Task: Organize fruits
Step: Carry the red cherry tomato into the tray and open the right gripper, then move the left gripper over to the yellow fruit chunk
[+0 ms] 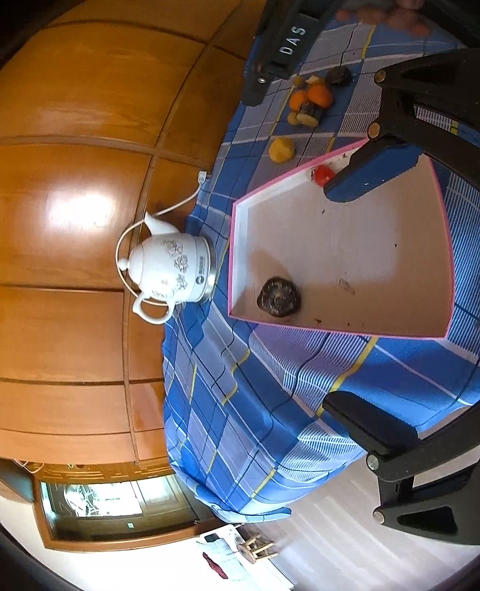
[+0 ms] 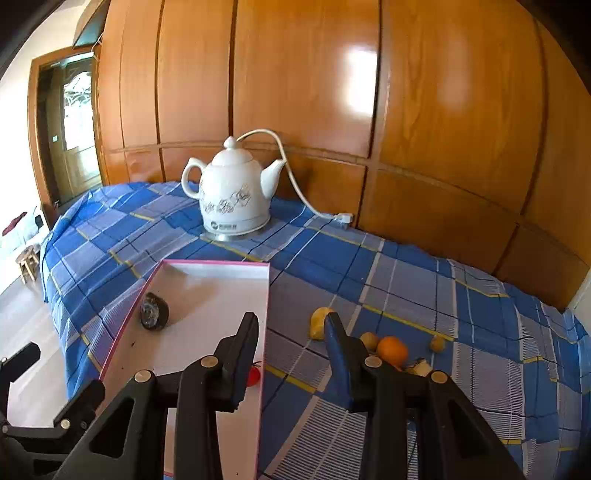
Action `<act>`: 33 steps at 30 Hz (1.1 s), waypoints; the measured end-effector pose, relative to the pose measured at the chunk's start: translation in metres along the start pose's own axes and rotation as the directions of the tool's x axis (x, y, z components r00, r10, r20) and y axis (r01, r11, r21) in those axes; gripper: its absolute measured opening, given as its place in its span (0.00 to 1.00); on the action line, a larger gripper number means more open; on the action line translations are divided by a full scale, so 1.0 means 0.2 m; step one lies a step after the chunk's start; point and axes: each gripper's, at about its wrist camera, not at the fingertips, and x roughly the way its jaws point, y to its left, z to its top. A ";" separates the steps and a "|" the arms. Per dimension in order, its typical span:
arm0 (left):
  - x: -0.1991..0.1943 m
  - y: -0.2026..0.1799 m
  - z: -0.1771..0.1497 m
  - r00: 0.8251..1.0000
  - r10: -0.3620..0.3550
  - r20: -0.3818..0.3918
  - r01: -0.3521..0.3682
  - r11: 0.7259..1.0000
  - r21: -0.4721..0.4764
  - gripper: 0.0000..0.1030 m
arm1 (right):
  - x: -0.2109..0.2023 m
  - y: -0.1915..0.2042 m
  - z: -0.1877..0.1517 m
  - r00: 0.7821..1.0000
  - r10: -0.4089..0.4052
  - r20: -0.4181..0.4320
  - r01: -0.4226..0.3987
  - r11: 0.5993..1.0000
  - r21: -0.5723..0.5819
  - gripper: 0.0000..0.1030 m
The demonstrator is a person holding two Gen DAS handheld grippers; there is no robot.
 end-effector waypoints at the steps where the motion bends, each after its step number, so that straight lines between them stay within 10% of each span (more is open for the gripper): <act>1: 0.00 -0.01 0.00 1.000 -0.002 -0.001 0.002 1.000 0.004 1.00 | -0.01 -0.01 0.00 1.000 -0.004 0.007 0.004 1.000 0.002 0.36; 33: -0.02 -0.25 -0.02 0.997 -0.072 -0.028 0.075 0.989 0.131 1.00 | -0.10 -0.33 -0.05 0.996 -0.082 0.044 0.078 0.992 0.095 0.37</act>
